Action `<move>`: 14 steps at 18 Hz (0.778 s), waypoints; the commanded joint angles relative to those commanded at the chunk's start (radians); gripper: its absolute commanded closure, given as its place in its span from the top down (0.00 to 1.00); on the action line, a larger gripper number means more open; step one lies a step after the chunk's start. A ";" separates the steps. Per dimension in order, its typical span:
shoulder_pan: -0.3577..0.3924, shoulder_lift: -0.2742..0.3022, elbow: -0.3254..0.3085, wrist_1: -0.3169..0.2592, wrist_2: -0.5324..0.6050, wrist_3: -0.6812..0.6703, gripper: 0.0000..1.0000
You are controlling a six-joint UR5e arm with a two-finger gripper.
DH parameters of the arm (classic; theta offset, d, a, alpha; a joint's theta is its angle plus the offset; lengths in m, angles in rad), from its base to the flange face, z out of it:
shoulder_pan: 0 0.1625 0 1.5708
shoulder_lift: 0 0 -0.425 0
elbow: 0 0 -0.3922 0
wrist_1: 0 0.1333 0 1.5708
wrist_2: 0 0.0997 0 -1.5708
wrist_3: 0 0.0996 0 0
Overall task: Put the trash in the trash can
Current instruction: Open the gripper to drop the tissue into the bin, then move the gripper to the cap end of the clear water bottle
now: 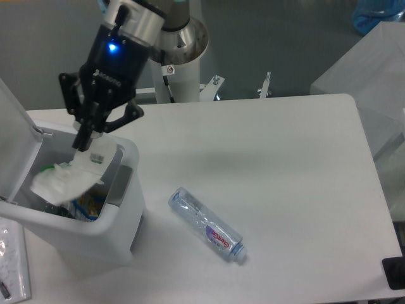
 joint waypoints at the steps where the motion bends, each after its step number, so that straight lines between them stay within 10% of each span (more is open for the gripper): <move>1: 0.000 -0.002 -0.003 -0.001 0.002 0.014 1.00; 6: 0.005 -0.023 -0.002 -0.001 0.003 0.009 1.00; 14: 0.230 -0.188 0.049 -0.008 0.009 -0.032 1.00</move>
